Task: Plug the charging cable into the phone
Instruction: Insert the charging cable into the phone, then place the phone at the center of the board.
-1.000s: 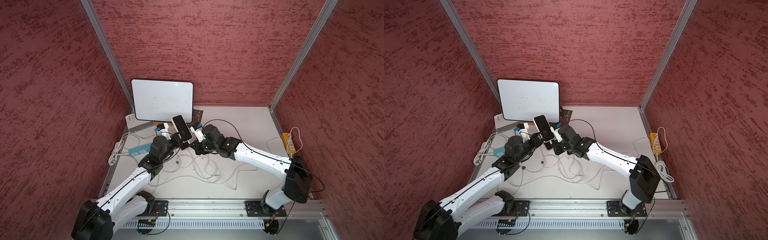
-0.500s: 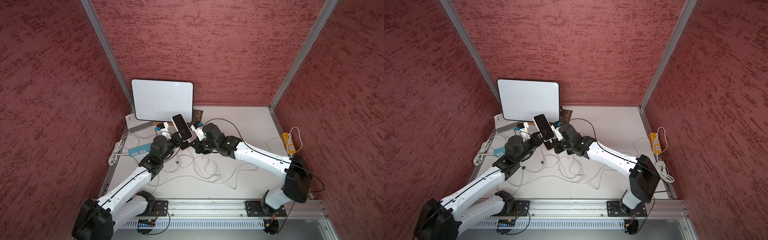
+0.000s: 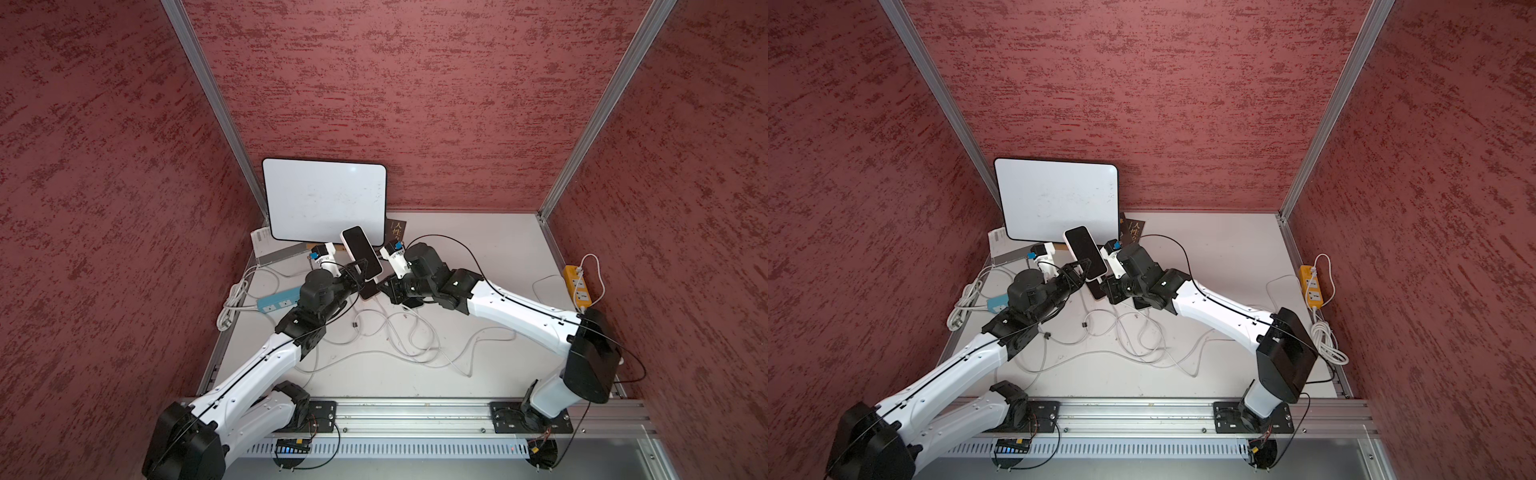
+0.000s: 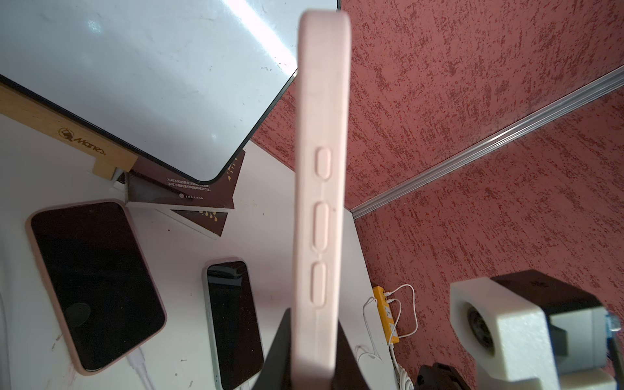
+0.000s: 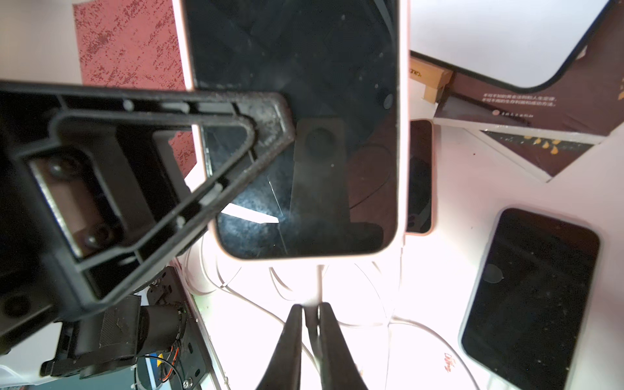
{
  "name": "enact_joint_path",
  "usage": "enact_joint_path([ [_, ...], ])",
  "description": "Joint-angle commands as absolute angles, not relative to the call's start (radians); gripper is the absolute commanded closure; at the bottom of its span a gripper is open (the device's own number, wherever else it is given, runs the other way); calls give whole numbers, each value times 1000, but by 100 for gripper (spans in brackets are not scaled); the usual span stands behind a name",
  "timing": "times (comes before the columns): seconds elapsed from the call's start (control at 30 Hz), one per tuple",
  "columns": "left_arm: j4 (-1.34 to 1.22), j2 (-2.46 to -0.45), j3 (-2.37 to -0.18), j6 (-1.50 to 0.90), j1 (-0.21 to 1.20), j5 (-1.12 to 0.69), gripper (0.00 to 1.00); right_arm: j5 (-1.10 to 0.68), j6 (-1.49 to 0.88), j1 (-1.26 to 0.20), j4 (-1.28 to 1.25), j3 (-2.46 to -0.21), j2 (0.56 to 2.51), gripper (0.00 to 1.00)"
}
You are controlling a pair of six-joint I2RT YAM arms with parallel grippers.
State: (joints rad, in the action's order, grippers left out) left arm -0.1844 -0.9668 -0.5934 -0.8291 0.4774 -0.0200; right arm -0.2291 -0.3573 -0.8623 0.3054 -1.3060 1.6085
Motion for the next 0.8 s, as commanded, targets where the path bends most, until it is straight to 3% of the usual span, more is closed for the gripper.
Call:
enact_joint_path([
  [0.0,-170,-965,-633,-792,484,-33,100,-250,-333,-848,264,-1357,1562,74],
  [0.37,-193,-974,-651,-754,465,-130,100,-309,-304,-749,405,-1265,1409,29],
  [0.57,-342,-975,-616,-692,463,-351,100,-600,-329,-604,304,-1261,1483,23],
  [0.77,-353,-977,-635,-672,459,-486,100,-795,-362,-564,114,-1205,1508,23],
])
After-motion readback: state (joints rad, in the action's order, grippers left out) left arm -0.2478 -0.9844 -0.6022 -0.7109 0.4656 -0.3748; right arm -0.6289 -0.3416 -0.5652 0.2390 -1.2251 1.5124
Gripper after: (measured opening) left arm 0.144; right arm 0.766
